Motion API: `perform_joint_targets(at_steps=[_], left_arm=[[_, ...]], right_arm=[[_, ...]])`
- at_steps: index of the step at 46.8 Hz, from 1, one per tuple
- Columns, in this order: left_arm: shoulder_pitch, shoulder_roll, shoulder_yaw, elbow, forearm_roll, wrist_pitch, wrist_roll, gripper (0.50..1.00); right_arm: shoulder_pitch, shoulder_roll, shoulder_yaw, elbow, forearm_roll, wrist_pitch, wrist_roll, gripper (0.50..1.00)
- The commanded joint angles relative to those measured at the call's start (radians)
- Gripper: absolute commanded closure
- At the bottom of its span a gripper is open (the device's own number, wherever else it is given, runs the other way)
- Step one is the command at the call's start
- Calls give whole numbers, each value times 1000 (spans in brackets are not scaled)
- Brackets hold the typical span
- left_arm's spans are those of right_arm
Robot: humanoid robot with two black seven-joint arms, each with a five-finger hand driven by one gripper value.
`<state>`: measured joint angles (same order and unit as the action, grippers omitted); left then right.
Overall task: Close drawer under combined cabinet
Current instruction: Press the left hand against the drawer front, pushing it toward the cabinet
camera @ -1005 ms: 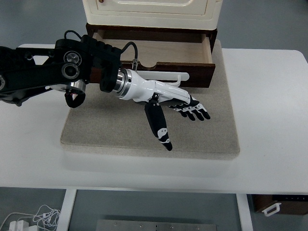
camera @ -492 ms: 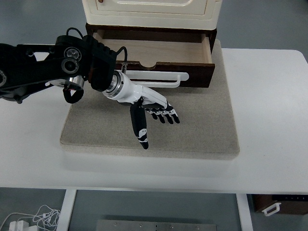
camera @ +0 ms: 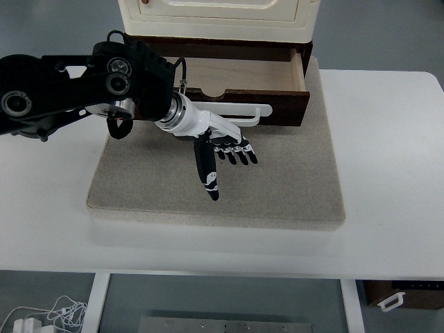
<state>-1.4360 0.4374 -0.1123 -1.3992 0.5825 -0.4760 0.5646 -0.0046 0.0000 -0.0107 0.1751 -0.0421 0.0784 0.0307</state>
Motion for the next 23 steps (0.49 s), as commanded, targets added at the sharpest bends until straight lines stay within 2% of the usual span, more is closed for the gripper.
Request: perform_joint_targets(at_steps=[1, 23], left_arm=[[-1, -6, -1, 12, -1, 13, 0, 500], [2, -17, -24, 106, 3, 16, 8, 500]], right_arm=[[0, 0, 0, 0, 1, 1, 0, 548], [0, 0, 0, 0, 1, 0, 0, 548]])
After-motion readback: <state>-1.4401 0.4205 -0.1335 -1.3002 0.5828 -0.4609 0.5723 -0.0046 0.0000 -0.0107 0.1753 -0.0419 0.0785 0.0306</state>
